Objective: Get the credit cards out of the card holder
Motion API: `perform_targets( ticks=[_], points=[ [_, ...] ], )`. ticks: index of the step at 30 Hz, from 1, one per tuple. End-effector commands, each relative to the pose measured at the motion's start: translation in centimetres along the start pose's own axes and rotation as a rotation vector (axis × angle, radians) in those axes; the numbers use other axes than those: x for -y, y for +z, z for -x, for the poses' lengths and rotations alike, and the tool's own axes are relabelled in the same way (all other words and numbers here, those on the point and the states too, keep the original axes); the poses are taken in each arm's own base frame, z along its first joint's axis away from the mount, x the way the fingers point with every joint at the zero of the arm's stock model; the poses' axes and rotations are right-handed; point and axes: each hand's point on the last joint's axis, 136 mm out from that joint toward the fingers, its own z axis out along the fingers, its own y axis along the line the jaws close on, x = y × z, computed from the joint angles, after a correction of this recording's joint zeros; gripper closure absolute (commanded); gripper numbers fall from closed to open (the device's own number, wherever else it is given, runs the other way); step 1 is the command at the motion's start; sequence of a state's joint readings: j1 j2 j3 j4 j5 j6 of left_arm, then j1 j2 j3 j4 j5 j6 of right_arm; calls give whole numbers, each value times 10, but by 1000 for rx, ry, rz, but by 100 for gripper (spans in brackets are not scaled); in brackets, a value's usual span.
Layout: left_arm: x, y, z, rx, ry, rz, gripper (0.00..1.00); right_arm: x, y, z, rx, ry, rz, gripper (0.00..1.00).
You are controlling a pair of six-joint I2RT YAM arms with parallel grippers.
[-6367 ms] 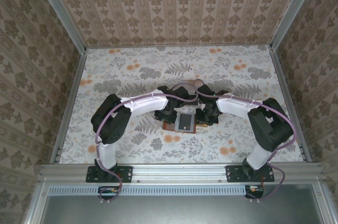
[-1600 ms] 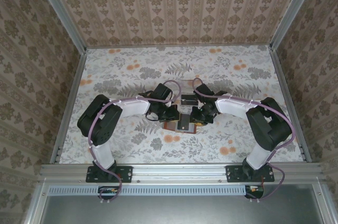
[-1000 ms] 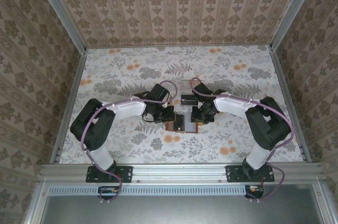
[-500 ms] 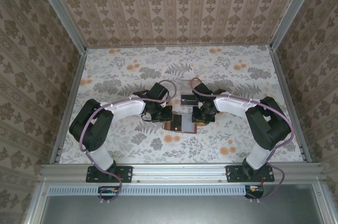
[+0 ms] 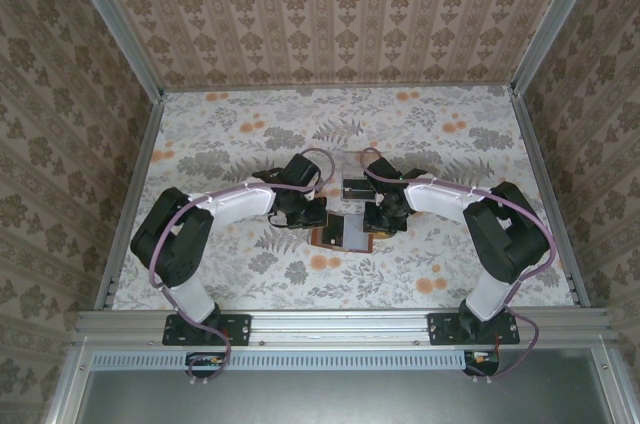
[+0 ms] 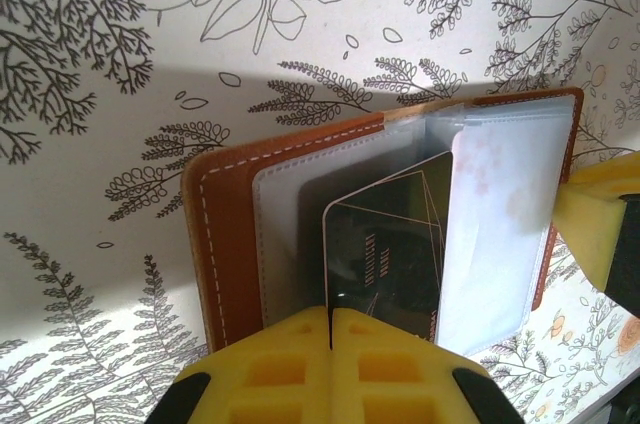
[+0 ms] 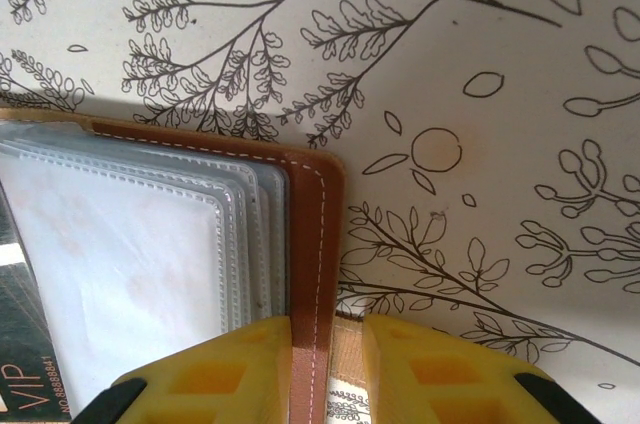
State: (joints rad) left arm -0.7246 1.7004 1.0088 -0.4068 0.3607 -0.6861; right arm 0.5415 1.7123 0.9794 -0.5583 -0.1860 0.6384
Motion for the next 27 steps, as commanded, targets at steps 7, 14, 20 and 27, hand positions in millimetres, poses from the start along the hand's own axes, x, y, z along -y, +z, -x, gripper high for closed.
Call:
perform_targets(
  ticks=[7, 14, 20, 27],
  points=[
    [4, -11, 8, 23, 26, 13, 96, 4, 1, -2, -18, -12, -35, 74],
    [2, -12, 8, 13, 37, 32, 95, 4, 1, -2, -19, -12, -36, 74],
    [1, -11, 8, 11, 34, 38, 95, 5, 2, -3, -22, -14, -38, 74],
    [16, -5, 7, 6, 37, -33, 94, 4, 2, -3, -24, -15, -37, 74]
  ],
)
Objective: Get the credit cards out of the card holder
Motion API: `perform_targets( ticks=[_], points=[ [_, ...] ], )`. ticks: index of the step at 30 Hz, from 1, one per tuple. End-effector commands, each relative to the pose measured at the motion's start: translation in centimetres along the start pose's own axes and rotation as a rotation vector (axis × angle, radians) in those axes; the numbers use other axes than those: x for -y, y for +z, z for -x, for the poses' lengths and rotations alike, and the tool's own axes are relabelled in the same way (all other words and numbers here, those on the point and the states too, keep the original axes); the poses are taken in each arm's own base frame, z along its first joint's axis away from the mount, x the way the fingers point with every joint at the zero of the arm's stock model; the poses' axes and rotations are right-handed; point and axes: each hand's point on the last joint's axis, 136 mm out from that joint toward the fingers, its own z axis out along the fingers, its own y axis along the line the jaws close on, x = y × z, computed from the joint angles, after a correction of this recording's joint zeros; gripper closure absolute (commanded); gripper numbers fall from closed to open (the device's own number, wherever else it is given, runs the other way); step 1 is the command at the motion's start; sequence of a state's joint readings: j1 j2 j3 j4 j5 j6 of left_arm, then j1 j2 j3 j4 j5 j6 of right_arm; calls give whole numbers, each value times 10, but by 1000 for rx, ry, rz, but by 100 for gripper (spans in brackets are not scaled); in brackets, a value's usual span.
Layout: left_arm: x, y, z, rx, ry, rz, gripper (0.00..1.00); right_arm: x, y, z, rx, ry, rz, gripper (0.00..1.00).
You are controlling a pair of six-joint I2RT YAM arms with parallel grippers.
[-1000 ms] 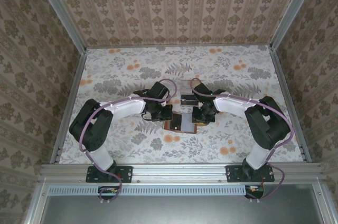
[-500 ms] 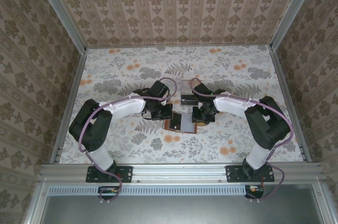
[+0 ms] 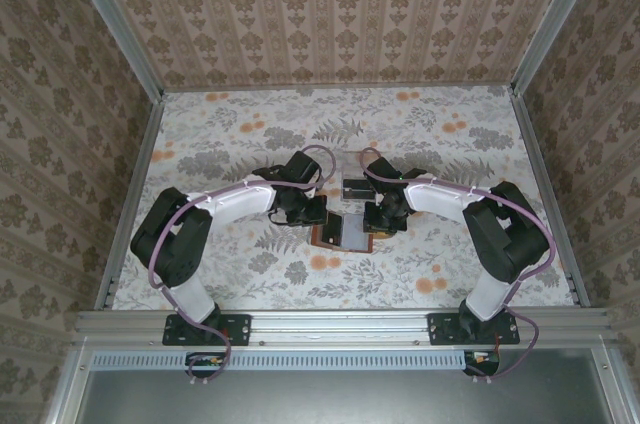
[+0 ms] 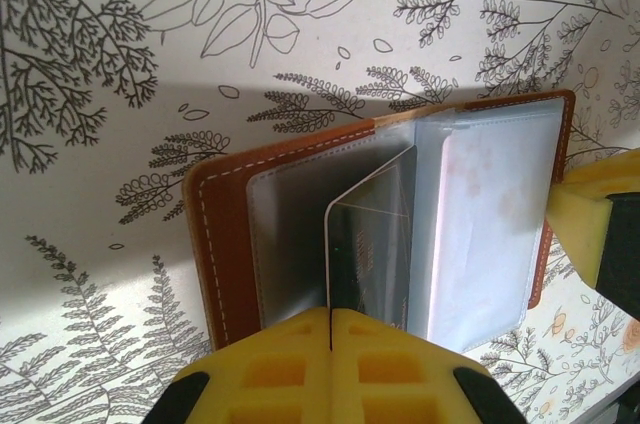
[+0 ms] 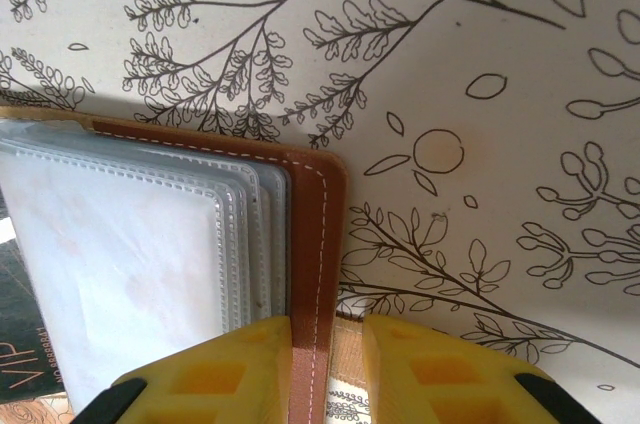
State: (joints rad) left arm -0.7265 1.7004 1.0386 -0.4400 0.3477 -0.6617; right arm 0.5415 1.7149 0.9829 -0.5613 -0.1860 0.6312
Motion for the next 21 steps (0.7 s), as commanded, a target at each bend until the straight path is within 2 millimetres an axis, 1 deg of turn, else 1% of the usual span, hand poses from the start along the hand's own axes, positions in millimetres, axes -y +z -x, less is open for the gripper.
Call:
perform_targets(
  ticks=[1, 6, 10, 14, 21],
  points=[
    [17, 1, 4, -3, 14, -57, 93, 4, 2, -4, -23, -8, -36, 74],
    [32, 9, 1, -23, 20, -107, 87, 4, 2, -5, -24, -8, -37, 74],
    [36, 11, -2, -38, 30, -103, 86, 5, 2, -5, -25, -9, -37, 74],
    [33, 13, -6, -47, 31, -90, 88, 5, 2, -6, -26, -9, -39, 74],
    [30, 9, -9, -42, 32, -70, 95, 5, 0, -4, -14, -11, -39, 74]
  ],
)
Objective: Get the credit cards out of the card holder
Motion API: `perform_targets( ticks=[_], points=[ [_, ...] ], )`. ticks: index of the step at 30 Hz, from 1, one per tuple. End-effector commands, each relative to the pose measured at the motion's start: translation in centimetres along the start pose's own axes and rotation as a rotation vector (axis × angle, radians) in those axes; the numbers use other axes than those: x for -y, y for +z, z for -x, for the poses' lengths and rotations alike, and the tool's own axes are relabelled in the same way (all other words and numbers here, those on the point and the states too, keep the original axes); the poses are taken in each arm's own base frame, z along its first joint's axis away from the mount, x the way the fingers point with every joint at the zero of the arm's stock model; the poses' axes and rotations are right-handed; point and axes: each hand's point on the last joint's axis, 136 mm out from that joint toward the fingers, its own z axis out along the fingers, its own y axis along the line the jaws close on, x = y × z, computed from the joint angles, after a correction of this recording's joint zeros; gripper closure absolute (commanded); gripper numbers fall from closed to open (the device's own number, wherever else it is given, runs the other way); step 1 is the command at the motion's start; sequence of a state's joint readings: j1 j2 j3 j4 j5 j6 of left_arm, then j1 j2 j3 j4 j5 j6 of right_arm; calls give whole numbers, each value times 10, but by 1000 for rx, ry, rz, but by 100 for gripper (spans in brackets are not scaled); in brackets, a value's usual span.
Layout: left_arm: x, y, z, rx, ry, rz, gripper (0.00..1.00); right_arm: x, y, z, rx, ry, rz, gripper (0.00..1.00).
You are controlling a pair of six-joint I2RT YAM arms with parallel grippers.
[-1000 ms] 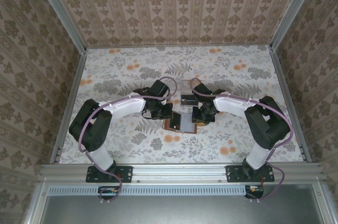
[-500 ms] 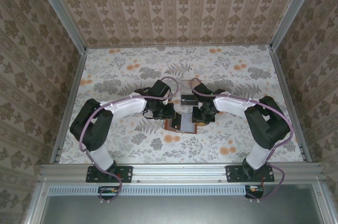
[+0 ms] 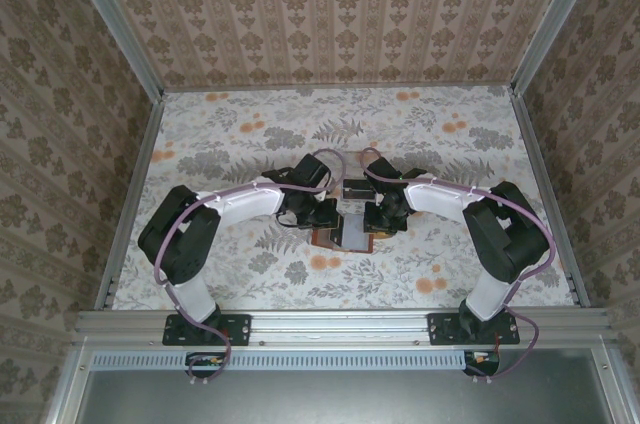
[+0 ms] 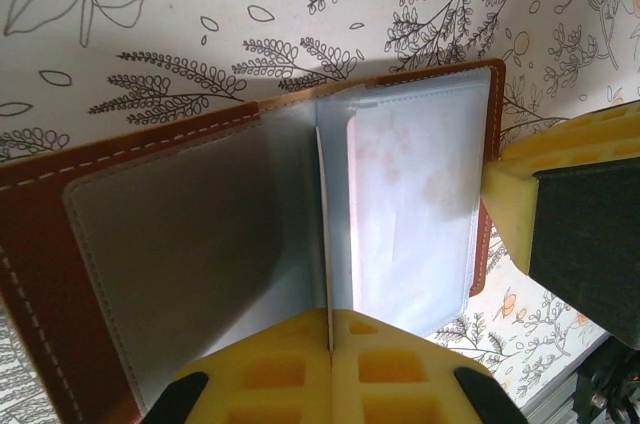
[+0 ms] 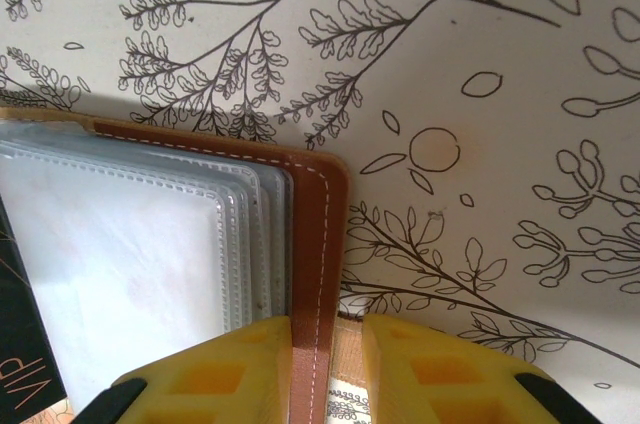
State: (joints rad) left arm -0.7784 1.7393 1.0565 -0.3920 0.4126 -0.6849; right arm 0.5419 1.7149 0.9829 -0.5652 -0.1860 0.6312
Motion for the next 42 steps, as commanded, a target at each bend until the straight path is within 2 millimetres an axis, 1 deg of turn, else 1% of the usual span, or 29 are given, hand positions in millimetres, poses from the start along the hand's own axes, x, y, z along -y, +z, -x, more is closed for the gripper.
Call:
perform_targets(
  ticks=[1, 6, 12, 16, 22, 25, 30, 33, 36, 38, 42],
  points=[
    [4, -6, 1, 5, 2, 5, 96, 4, 0, -3, -11, -13, -36, 74],
    [2, -13, -1, 18, 4, 21, 96, 0, 3, 2, -8, -22, -26, 74],
    [-1, -16, -5, 25, -1, 24, 97, -8, 5, 6, -13, -39, -1, 74],
    [-1, -20, -3, 35, 3, 33, 97, -11, 1, 6, -10, -43, 7, 74],
    [-1, -39, 2, 60, 56, 75, 98, -11, -13, 7, 19, -55, 11, 74],
    [2, -49, 6, 63, 136, 87, 100, -14, -25, 9, 42, -59, 25, 74],
    [0, -64, 15, 53, 311, 139, 100, -19, -45, 12, 69, -59, 68, 74],
    [8, -73, 23, 56, 446, 147, 100, -16, -55, 14, 88, -59, 69, 74],
    [14, -79, 30, 37, 591, 168, 100, -10, -62, 16, 99, -55, 63, 74],
    [22, -82, 35, 16, 704, 166, 100, -3, -67, 18, 104, -48, 53, 74],
    [30, -82, 43, -45, 854, 160, 100, 14, -77, 22, 121, -26, 36, 74]
  ],
)
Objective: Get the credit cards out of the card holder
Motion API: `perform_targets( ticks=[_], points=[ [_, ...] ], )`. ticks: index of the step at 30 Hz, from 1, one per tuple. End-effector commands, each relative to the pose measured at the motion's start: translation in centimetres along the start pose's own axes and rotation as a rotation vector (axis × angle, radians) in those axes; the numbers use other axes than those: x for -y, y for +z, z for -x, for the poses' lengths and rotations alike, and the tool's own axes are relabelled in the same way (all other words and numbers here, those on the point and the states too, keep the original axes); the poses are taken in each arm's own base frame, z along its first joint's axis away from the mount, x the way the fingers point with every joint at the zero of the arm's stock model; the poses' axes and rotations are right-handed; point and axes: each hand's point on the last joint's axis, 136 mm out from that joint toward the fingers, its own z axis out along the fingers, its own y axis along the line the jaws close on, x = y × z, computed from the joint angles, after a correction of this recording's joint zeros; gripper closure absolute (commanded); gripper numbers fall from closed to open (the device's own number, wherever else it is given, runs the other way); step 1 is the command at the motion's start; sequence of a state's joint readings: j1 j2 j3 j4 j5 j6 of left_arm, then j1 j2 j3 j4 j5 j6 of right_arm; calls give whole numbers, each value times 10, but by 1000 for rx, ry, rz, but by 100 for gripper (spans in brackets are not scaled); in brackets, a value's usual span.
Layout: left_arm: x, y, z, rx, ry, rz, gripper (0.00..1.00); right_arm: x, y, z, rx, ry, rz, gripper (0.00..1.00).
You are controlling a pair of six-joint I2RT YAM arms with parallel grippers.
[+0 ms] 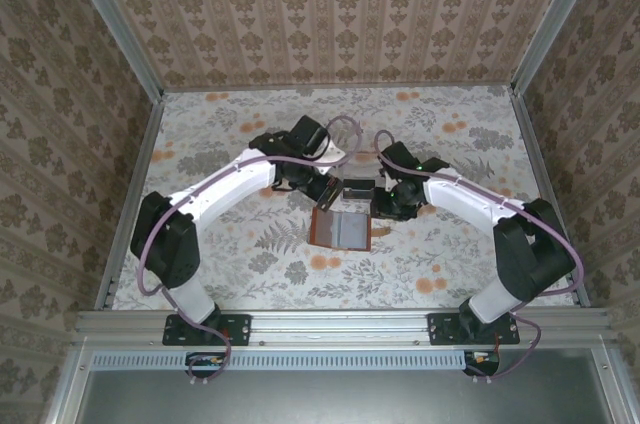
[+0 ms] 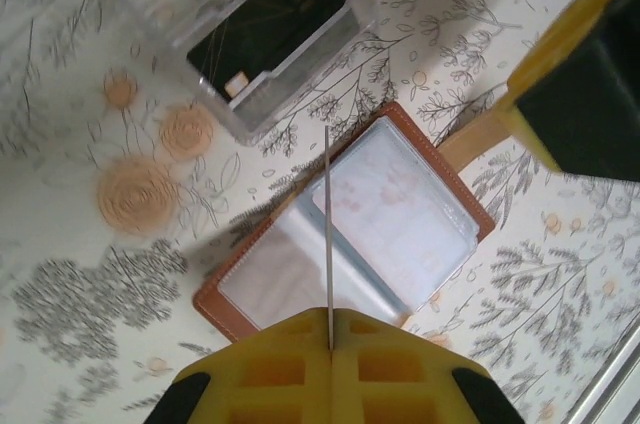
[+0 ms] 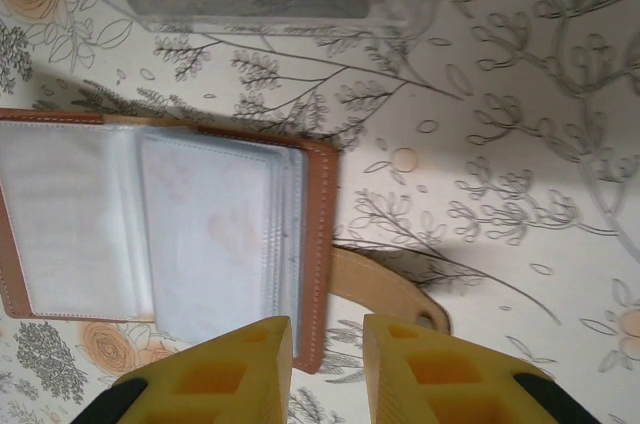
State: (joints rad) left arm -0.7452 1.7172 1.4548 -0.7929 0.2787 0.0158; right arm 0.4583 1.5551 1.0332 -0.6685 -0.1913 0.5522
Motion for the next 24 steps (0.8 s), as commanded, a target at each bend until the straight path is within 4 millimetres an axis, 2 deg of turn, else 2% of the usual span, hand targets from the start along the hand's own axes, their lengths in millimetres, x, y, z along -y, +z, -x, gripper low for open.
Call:
perform_targets(
  ticks=[1, 10, 15, 24],
  points=[
    [0, 6, -9, -110, 242, -28, 100, 14, -21, 2, 18, 0, -25, 74],
    [1, 19, 17, -109, 623, -35, 100, 52, -45, 6, 62, 69, -52, 74],
    [-11, 29, 37, -123, 693, 10, 100, 64, -47, 5, 55, 88, -63, 74],
    [-7, 42, 69, -103, 797, -7, 100, 71, -44, 3, 48, 104, -68, 74]
  ],
)
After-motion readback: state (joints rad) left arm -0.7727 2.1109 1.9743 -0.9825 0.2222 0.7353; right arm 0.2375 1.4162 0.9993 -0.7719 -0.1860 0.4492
